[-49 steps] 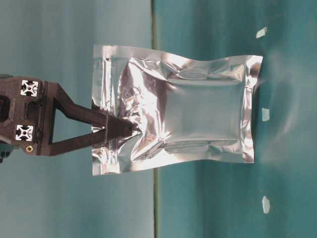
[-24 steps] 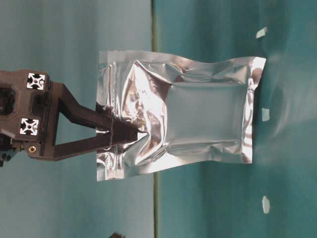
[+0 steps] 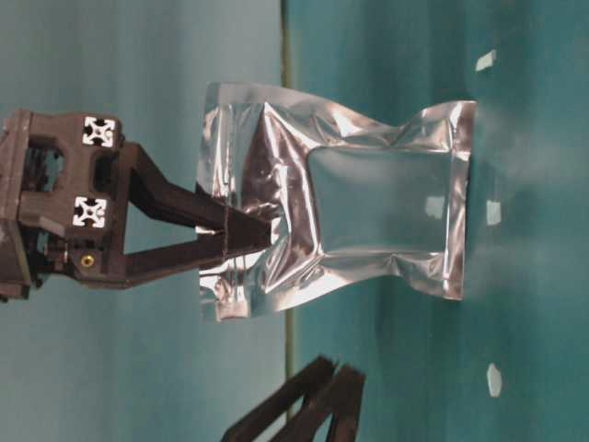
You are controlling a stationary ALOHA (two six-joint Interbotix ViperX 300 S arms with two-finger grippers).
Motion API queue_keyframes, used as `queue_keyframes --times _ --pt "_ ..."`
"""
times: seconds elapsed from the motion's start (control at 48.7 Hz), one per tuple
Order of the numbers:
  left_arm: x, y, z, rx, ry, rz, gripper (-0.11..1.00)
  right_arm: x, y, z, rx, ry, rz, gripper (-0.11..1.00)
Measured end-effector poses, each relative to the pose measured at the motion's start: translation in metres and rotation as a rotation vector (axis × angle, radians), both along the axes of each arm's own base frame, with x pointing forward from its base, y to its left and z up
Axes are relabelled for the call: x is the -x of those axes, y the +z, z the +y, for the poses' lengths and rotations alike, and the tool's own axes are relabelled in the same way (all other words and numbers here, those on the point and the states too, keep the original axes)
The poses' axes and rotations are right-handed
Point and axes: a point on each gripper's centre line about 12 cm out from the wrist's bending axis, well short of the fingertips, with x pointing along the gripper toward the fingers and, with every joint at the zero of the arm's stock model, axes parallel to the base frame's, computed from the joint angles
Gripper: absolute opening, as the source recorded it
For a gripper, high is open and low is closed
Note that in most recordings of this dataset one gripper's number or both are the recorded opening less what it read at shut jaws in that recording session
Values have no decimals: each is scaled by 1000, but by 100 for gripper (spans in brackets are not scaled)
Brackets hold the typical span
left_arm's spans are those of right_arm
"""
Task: Hand over the silver zip bag and make it stand upright.
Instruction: 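Close the left gripper on the bag's left edge beside the right gripper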
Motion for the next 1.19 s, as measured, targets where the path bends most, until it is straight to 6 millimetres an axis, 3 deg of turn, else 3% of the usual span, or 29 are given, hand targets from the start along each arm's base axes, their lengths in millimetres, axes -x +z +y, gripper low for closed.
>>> queue_keyframes --times 0.246,0.493,1.19 --pt "-22 -1 2 -30 -11 -17 92 -1 0 0 0 0 -9 5" --pt "-32 1 2 -30 -11 -34 92 -2 0 1 0 1 -17 5" --pt "-65 -38 3 -21 -9 -27 92 -3 0 1 0 -2 -24 5"
